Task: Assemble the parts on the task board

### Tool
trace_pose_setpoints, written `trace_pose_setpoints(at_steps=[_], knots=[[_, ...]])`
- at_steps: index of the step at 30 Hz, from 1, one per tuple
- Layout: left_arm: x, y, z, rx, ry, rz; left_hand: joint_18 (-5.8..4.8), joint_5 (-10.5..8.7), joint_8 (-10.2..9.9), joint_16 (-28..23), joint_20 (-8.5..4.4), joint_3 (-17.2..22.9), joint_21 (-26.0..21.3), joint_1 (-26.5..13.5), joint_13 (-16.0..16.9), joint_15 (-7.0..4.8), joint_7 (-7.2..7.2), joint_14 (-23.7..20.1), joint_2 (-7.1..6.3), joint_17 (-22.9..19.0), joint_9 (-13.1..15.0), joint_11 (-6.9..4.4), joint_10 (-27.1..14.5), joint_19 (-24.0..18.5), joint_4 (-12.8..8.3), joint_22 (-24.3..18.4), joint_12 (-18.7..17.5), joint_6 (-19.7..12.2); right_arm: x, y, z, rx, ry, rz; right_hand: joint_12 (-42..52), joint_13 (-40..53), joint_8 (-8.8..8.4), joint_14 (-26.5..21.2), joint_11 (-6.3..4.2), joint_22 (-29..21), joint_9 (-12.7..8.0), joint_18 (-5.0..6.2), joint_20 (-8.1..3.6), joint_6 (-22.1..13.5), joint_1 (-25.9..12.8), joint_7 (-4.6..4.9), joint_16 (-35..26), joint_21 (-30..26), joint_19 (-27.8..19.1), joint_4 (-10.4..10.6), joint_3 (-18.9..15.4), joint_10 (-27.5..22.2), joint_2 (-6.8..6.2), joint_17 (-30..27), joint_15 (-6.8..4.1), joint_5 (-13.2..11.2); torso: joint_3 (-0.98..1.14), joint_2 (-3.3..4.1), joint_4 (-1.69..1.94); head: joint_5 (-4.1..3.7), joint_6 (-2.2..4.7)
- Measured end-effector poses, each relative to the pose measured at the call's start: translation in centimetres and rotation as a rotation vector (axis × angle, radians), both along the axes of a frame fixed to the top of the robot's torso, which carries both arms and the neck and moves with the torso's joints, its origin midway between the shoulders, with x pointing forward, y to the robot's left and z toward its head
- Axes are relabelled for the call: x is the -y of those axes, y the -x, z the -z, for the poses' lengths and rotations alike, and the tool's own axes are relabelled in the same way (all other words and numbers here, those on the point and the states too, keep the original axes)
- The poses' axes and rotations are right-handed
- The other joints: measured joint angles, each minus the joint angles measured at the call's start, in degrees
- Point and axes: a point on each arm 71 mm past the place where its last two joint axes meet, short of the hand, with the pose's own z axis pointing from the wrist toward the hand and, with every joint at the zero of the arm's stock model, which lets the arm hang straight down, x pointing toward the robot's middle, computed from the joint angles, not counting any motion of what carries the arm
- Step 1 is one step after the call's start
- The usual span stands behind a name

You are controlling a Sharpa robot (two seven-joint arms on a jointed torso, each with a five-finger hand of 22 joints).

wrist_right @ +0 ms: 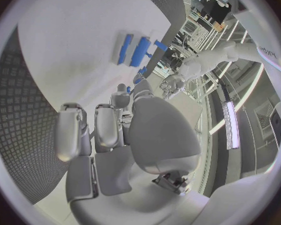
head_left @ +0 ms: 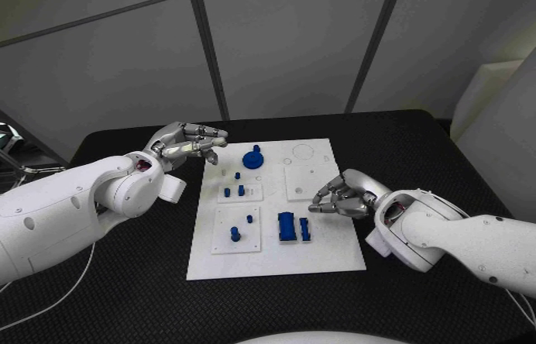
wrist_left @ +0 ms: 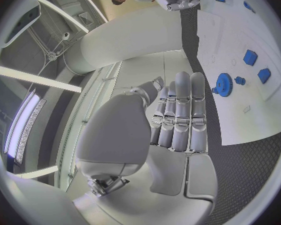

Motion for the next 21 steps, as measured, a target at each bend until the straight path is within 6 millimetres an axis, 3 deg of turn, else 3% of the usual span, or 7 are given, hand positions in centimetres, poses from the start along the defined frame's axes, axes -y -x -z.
trace_pose_setpoints(at_steps=[3,4,8,12,16,17,21], knots=[[-0.1,-0.2,0.1,-0.005,0.006,-0.011,0.00,0.00,0.0,0.0,0.00,-0.2,-0.1,0.0,0.0,0.00,0.00,0.0,0.00,0.0,0.0,0.00,0.0,0.0,0.2,-0.1,0.0,0.0,0.5,-1.9,-0.4,0.009,-0.095,0.023,-11.6,-9.0,0.00,-2.9,0.56,-2.4,-0.5,3.06,0.81,-0.8,1.5,0.71,-8.6,-11.6,-4.7,-1.4,-0.1,-5.2,0.80,-9.6,0.95,0.0,-0.30,-0.58,0.00,-0.13,0.69],[-0.2,-0.3,0.3,-0.008,0.009,-0.019,0.00,0.00,0.0,0.0,0.00,-0.2,-0.2,0.0,0.1,0.00,0.00,0.0,0.00,0.0,0.1,0.00,0.0,0.0,0.2,-0.1,0.0,0.0,0.6,-2.9,-0.5,0.011,-0.139,0.035,-13.9,-10.9,0.00,-4.6,0.84,-5.9,-0.7,4.43,1.06,-0.9,2.0,0.82,-13.0,-17.1,-7.0,-1.9,-0.1,-6.4,1.28,-14.2,1.24,0.0,-0.41,-0.81,0.00,-0.19,0.87],[-0.4,-0.7,0.6,-0.015,0.023,-0.051,0.00,0.00,0.0,-2.5,0.56,-0.2,-2.0,0.0,0.2,0.57,-0.22,-2.4,0.03,-0.9,0.2,-0.19,-0.2,-1.2,0.2,-0.9,0.0,-0.2,1.2,-5.4,-0.6,0.007,-0.276,0.073,-21.5,-18.0,0.00,-11.1,2.35,-20.9,-2.3,7.48,2.45,-2.1,4.8,2.04,-29.0,-39.4,-16.2,-3.4,0.0,-10.2,2.39,-28.5,2.74,-0.1,-0.86,-1.83,0.02,-0.34,1.61],[-0.6,-1.5,0.9,-0.019,0.044,-0.107,0.01,-0.40,-0.5,-9.8,1.53,0.4,-7.0,-0.2,-0.3,2.09,-0.68,-8.1,0.24,-4.2,0.1,0.64,-1.5,-6.4,0.7,-3.4,-0.4,-1.2,1.3,-7.8,-0.3,-0.001,-0.390,0.106,-30.7,-28.0,0.01,-17.0,4.70,-28.6,-5.5,7.48,4.62,-3.7,6.9,3.63,-39.0,-50.0,-20.9,-4.1,-0.2,-12.9,3.72,-33.9,5.26,-0.3,-1.24,-2.78,0.16,-0.49,2.53],[-0.8,-2.3,1.3,-0.019,0.075,-0.176,-0.08,-0.70,-0.5,-19.3,3.31,1.4,-14.3,-0.6,-2.0,4.53,-1.04,-12.8,0.57,-8.9,-0.7,1.76,-2.8,-13.7,1.8,-7.8,-1.6,-2.9,1.2,-10.0,0.3,-0.011,-0.487,0.137,-37.0,-36.2,0.01,-23.7,6.80,-35.3,-8.8,7.47,7.29,-4.7,8.0,4.62,-48.8,-59.1,-26.0,-4.7,-0.8,-13.1,4.35,-40.4,8.48,-0.6,-1.41,-3.49,0.29,-0.43,3.24],[-0.7,-2.4,1.4,-0.018,0.083,-0.189,-3.28,-1.14,-0.5,-21.7,3.92,1.6,-16.4,-0.6,-2.6,4.90,-1.14,-13.6,0.60,-10.2,-0.9,1.74,-3.3,-15.5,2.1,-9.4,-1.8,-3.2,1.2,-10.4,0.5,-0.013,-0.504,0.145,-38.3,-38.3,0.01,-24.6,7.19,-37.3,-9.8,7.47,8.14,-4.9,8.2,4.90,-51.5,-61.5,-26.8,-5.0,-1.2,-12.9,4.61,-42.5,9.23,-0.6,-1.44,-3.62,0.31,-0.34,3.44],[-0.6,-3.0,1.6,-0.012,0.112,-0.242,-3.54,-2.18,-0.5,-29.5,6.69,1.1,-23.0,-1.6,-5.1,5.13,-1.34,-19.1,0.07,-14.7,-2.2,1.17,-6.9,-21.1,3.3,-14.6,-2.3,-4.9,1.1,-11.7,1.1,-0.020,-0.570,0.175,-42.4,-44.6,0.01,-26.9,8.27,-43.8,-13.3,7.46,10.26,-5.5,7.3,4.79,-59.6,-68.6,-29.2,-6.3,-2.5,-13.6,5.57,-49.1,11.47,-0.6,-1.48,-4.14,0.40,0.12,4.18]])
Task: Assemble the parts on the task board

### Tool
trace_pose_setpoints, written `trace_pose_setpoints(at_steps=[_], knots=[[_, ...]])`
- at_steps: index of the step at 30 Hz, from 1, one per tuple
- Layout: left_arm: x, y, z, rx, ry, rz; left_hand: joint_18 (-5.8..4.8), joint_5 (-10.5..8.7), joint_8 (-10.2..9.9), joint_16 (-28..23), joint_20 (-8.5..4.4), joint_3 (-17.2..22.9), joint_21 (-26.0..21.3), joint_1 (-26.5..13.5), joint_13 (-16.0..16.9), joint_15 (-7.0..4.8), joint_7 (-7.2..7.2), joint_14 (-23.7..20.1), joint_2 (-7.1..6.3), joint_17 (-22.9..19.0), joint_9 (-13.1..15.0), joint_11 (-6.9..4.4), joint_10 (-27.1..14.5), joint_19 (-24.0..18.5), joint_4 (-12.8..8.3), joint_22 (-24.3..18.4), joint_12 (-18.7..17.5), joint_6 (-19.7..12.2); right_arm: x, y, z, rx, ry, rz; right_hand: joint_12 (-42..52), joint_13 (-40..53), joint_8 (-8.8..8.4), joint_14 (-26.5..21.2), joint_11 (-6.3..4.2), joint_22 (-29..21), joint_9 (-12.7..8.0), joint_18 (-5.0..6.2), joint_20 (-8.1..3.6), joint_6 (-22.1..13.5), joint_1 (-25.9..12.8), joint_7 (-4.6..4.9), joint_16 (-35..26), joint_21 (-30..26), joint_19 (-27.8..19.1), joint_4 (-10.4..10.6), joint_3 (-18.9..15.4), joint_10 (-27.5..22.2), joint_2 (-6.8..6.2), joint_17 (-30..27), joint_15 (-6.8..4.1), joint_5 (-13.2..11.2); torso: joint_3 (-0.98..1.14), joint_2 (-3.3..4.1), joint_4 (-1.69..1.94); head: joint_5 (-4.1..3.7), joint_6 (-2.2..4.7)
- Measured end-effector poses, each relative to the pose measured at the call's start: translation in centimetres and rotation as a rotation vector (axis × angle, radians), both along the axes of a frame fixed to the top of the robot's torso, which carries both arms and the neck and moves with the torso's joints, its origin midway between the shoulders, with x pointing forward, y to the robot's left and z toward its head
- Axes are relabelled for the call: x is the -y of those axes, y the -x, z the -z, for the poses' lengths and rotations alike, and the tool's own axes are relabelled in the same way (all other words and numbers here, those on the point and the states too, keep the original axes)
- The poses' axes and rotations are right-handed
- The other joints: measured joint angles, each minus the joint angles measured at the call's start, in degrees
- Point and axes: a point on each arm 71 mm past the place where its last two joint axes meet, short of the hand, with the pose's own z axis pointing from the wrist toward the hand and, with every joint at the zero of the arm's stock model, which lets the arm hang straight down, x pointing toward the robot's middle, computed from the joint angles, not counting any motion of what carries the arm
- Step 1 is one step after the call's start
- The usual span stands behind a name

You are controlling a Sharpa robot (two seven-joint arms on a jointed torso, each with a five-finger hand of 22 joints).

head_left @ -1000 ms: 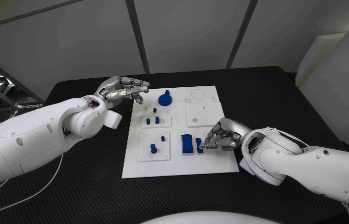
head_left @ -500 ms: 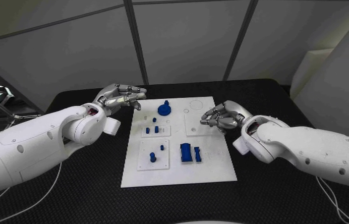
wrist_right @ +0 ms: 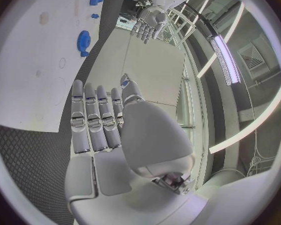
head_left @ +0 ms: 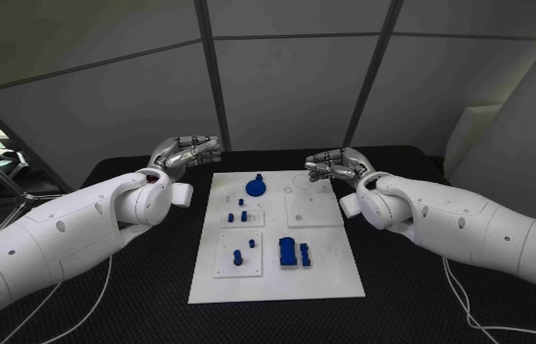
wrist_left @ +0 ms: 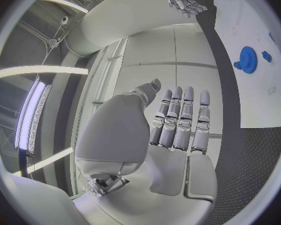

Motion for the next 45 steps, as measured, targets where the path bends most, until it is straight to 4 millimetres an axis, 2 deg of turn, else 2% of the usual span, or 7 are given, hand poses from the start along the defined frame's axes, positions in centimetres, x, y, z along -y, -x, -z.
trace_pose_setpoints(at_steps=[6,7,14,24,30,36,45], knots=[[0.3,-0.6,0.2,0.008,0.032,-0.064,0.10,-0.29,0.0,-5.4,2.53,-2.6,-5.4,0.0,-3.0,0.16,-0.22,-3.0,0.03,-6.2,-2.3,-0.41,-4.0,-1.7,0.9,-6.2,0.2,-1.1,-0.4,-1.1,0.4,-0.002,-0.074,0.014,-1.4,-7.1,0.00,1.1,0.17,-9.0,-5.2,0.00,1.66,-0.3,-2.7,0.07,-7.8,-5.2,-2.0,-4.3,-2.1,-0.2,2.70,-7.8,-0.08,-0.3,0.11,-0.27,0.09,0.57,0.69],[0.3,-0.6,0.2,0.008,0.032,-0.063,3.66,-0.53,-0.3,-5.8,2.30,-3.4,-5.6,-2.0,-3.4,-0.23,-0.37,-4.5,0.46,-6.9,-2.6,-0.57,-5.7,-2.6,0.5,-7.2,0.2,-2.8,-0.5,-1.1,0.4,-0.003,-0.075,0.013,-1.6,-7.6,-0.17,0.5,-0.01,-9.8,-5.6,-0.01,1.60,-1.3,-4.2,-0.02,-8.3,-5.5,-3.1,-4.6,-2.0,-1.6,2.75,-8.3,-0.24,-0.7,0.13,-0.28,0.09,0.58,0.70],[0.9,0.3,0.8,-0.008,0.027,-0.050,3.94,-2.22,-2.7,-8.0,-1.45,-9.0,-9.2,-20.8,-5.6,-3.74,-2.23,-16.2,2.58,-10.4,-6.2,-3.93,-19.3,-11.6,-2.9,-13.8,-2.6,-15.8,-0.9,-0.2,0.5,-0.010,-0.081,0.003,-4.1,-10.9,-2.62,-13.9,-1.93,-15.3,-7.6,-1.41,-1.62,-15.7,-24.7,-2.01,-11.8,-7.7,-16.1,-3.7,1.7,-16.6,-0.14,-10.3,-3.45,-4.7,0.15,-0.97,0.07,1.57,1.72],[4.5,4.6,1.8,-0.025,0.003,-0.035,3.93,-2.89,-3.3,-8.7,-5.45,-14.9,-10.8,-40.6,-6.4,-5.23,-6.61,-28.5,7.01,-13.9,-7.7,-6.04,-33.6,-20.9,-4.2,-20.8,-3.5,-29.5,-3.6,3.8,-0.8,0.020,-0.164,0.024,-4.8,-12.1,-3.28,-28.2,-6.17,-20.6,-11.9,-3.19,-4.86,-30.0,-44.6,-6.20,-13.0,-8.5,-28.9,-3.2,5.3,-31.6,-2.96,-14.6,-5.68,-8.7,0.24,-2.30,-0.11,2.72,2.71],[5.8,7.0,1.9,-0.014,-0.028,-0.078,3.93,-2.89,-3.6,-8.7,-7.13,-17.5,-11.0,-49.1,-6.5,-5.44,-7.43,-33.8,8.23,-15.8,-7.9,-6.37,-39.8,-25.0,-4.4,-23.8,-3.5,-35.4,-4.3,5.9,-1.6,0.045,-0.201,0.094,-4.8,-12.3,-3.28,-34.6,-6.89,-22.9,-12.8,-4.23,-7.16,-36.4,-53.6,-7.57,-13.0,-8.5,-34.5,-3.2,6.8,-38.3,-3.37,-15.3,-6.01,-10.4,0.25,-2.40,-0.13,2.72,2.75],[5.9,7.9,1.8,0.006,-0.058,-0.134,3.94,-2.89,-3.6,-8.7,-10.01,-19.4,-11.0,-55.6,-6.6,-5.53,-7.71,-37.8,8.65,-18.8,-8.0,-6.45,-44.5,-28.1,-4.5,-26.0,-3.5,-39.9,-4.2,6.6,-1.9,0.062,-0.207,0.163,-4.7,-12.3,-3.50,-39.6,-7.14,-24.7,-13.0,-7.68,-9.82,-41.4,-60.6,-8.04,-13.3,-8.5,-39.0,-3.1,9.8,-43.5,-3.54,-15.5,-6.13,-13.1,0.26,-2.42,-0.14,2.72,2.75],[5.7,7.9,1.7,0.024,-0.077,-0.175,3.95,-3.10,-3.6,-8.7,-12.55,-22.6,-11.0,-62.7,-6.6,-5.55,-7.79,-42.3,8.83,-20.2,-8.0,-6.48,-49.7,-31.3,-4.5,-28.5,-3.5,-44.8,-3.9,6.6,-1.9,0.072,-0.205,0.208,-5.0,-12.3,-3.50,-44.8,-7.21,-28.4,-13.1,-8.56,-11.06,-46.6,-67.9,-8.27,-13.3,-8.5,-43.8,-3.1,11.8,-49.0,-3.60,-15.6,-6.20,-15.7,0.26,-2.43,-0.14,2.72,2.75]])
